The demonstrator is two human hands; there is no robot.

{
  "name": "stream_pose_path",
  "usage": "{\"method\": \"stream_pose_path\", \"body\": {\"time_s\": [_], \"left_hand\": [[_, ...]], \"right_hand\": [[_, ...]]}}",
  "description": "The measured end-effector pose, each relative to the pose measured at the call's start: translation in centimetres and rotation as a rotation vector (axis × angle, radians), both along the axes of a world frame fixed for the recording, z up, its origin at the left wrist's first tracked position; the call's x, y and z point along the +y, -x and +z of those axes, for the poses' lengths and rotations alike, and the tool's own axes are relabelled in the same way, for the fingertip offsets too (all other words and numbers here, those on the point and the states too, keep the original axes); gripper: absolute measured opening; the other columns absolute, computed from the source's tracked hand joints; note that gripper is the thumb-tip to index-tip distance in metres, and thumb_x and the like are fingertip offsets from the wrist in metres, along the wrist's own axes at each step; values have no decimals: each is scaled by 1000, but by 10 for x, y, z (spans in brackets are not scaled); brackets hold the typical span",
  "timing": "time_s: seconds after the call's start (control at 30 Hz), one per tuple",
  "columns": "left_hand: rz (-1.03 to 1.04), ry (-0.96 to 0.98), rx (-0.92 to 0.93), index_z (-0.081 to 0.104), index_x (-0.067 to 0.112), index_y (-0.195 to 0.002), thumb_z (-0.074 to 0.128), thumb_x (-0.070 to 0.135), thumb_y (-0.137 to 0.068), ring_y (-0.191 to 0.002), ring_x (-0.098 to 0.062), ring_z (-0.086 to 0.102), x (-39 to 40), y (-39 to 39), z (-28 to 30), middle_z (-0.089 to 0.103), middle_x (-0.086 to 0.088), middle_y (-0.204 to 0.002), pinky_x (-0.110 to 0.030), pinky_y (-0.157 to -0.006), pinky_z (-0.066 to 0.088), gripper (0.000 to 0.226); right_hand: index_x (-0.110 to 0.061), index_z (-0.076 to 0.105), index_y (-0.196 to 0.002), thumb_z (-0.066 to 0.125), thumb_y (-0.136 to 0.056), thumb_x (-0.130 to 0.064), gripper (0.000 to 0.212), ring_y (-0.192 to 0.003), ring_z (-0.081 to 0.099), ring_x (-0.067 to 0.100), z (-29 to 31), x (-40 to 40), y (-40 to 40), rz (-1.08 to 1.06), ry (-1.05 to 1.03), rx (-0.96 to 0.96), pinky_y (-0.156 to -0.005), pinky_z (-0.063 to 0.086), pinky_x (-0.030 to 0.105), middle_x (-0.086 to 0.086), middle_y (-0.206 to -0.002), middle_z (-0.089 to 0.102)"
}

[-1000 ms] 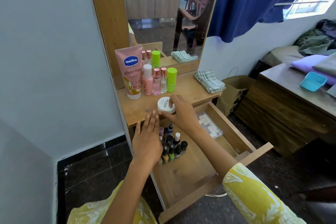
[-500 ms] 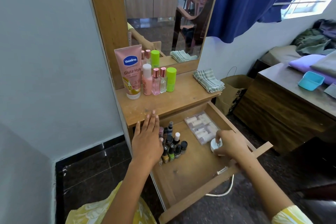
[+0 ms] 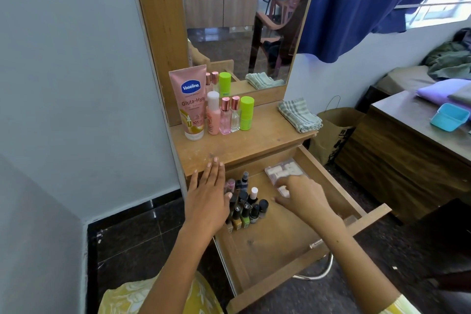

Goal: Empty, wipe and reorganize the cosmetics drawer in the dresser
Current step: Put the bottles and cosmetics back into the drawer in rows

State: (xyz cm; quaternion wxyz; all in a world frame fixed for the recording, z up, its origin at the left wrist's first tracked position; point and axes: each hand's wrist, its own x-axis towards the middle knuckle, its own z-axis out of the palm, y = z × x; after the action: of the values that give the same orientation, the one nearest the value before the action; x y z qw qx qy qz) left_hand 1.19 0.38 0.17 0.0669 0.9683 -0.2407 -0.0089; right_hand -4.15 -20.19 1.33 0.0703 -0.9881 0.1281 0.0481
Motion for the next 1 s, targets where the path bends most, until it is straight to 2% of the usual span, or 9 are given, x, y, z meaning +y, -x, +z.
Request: {"method": "stream_pose_path", "body": {"time_s": [0.1,0.27,0.43,0.57,0.67,0.73,0.83,0.9,1.0], "left_hand": [[41,-12,-60,-15,15,-146,23,37,-102,-144,-17,-15,20,4,-3,-20,-3,-155,-38,-111,-14,63],[47,7,-34,-13,15,-148,22,35,-102,-144,-16,-15,26,8,-4,-21,-2,-155,-39,-114,-10,61],[49,10,-10,-15,16,-148,23,35,-101,-143,-15,-17,27,5,-4,-22,0,-155,-38,-114,-12,63],[50,14,-3,-16,17,-147,24,35,-101,-143,-14,-18,27,4,-5,-24,1,-154,-38,-113,-12,64],[57,14,2,-17,17,-147,24,35,-101,-143,-15,-18,26,4,-4,-25,1,-154,-38,-113,-12,64],[61,18,7,-17,18,-147,24,34,-101,-143,-15,-18,26,5,-4,-25,0,-154,-38,-113,-12,64],[62,19,6,-16,17,-147,25,34,-101,-143,-15,-18,25,5,-4,-25,0,-154,-39,-114,-11,64],[63,19,4,-15,17,-147,25,34,-101,-143,-15,-18,26,5,-4,-25,0,-154,-39,-114,-11,63],[66,18,3,-16,17,-147,24,34,-102,-143,-15,-18,26,5,-5,-25,0,-154,-38,-112,-12,63]], "right_hand": [[-22,61,-103,60,-85,-37,24,-99,61,23,8,26,-17,124,-80,-175,-67,37,26,0,-104,67],[-23,57,-121,57,-90,-32,33,-107,59,17,17,47,-54,179,-216,-399,-83,50,35,-5,-125,58],[-18,40,-138,60,-86,-14,56,-109,55,24,18,48,-91,66,-173,-600,-71,45,32,6,-133,46],[-23,22,-148,58,-84,-6,75,-111,48,29,24,42,-116,-8,-142,-627,-71,49,37,15,-138,37],[-23,26,-147,62,-83,-5,76,-129,38,33,25,35,-126,-3,-156,-588,-87,50,43,15,-150,25],[-20,32,-143,65,-84,-10,69,-132,38,30,23,32,-131,10,-166,-597,-91,50,43,11,-153,24],[-14,41,-130,66,-85,-19,51,-117,52,27,23,30,-135,22,-202,-686,-80,50,37,9,-140,44],[-11,44,-116,65,-87,-22,38,-91,60,27,26,28,-133,19,-250,-745,-64,42,31,8,-112,58],[-11,46,-101,65,-86,-24,28,-74,58,23,31,22,-124,10,-248,-782,-58,35,28,5,-88,58]]}}
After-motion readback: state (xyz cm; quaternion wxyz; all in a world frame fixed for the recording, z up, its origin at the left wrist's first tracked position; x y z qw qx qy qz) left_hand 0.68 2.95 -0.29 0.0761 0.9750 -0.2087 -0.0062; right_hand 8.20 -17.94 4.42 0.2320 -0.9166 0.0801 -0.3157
